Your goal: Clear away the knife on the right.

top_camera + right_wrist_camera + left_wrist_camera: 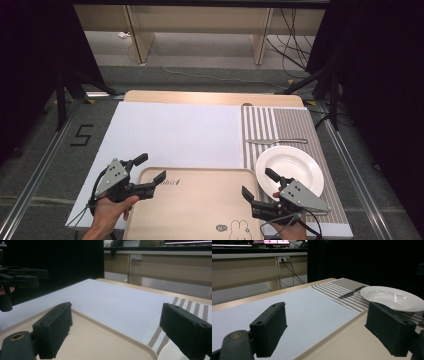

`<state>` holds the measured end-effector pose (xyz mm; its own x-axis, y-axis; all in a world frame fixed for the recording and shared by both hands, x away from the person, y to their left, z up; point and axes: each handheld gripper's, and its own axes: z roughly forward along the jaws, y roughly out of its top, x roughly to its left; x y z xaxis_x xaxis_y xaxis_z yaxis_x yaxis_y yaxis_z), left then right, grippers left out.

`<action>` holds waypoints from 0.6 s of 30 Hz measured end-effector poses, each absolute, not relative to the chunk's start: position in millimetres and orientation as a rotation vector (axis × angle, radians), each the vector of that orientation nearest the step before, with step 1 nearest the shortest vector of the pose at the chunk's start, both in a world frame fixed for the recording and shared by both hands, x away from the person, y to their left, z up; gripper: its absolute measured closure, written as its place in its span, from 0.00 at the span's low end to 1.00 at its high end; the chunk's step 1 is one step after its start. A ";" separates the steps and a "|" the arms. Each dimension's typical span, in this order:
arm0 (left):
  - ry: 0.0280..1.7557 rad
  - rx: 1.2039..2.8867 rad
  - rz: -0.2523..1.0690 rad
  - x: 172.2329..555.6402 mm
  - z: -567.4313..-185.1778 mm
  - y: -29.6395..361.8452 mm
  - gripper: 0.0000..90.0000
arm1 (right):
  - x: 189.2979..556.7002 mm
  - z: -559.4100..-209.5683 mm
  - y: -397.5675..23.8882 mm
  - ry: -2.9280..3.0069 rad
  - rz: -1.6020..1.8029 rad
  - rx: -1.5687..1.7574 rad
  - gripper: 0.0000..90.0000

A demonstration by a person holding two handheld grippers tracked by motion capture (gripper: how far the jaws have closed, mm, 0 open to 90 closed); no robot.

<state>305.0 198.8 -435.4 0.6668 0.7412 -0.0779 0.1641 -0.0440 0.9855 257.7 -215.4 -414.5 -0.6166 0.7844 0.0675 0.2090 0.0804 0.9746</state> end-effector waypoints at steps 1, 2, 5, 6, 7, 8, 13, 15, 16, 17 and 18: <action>0.763 1.575 0.548 305.4 -435.8 198.5 0.18 | 257.5 -414.5 -215.3 1.887 1.565 0.991 0.13; 0.766 1.580 0.549 305.0 -435.7 198.6 0.18 | 257.5 -414.5 -215.3 1.887 1.565 0.991 0.13; 0.765 1.582 0.550 305.0 -435.5 198.7 0.18 | 259.1 -413.5 -216.8 1.867 1.572 0.981 0.13; 0.765 1.581 0.549 305.0 -435.6 198.6 0.18 | 259.3 -411.9 -218.6 1.871 1.566 0.995 0.13; 0.766 1.583 0.547 304.9 -435.8 198.6 0.18 | 260.4 -411.5 -219.1 1.865 1.566 0.987 0.13; 0.766 1.584 0.547 304.7 -435.9 198.6 0.18 | 260.7 -410.7 -219.9 1.860 1.563 0.996 0.13; 0.767 1.585 0.552 304.9 -435.7 199.2 0.18 | 265.3 -404.2 -224.0 1.854 1.567 0.985 0.13; 0.768 1.584 0.552 305.0 -435.7 199.3 0.18 | 270.2 -400.9 -227.0 1.823 1.553 0.925 0.13; 0.770 1.584 0.552 305.2 -435.6 199.4 0.18 | 270.2 -400.9 -227.0 1.823 1.553 0.925 0.13; 0.768 1.586 0.552 305.5 -435.8 199.4 0.18 | 270.4 -398.3 -228.7 1.833 1.541 0.938 0.13; 0.767 1.587 0.550 305.7 -436.1 199.3 0.18 | 271.6 -395.9 -230.0 1.832 1.548 0.950 0.13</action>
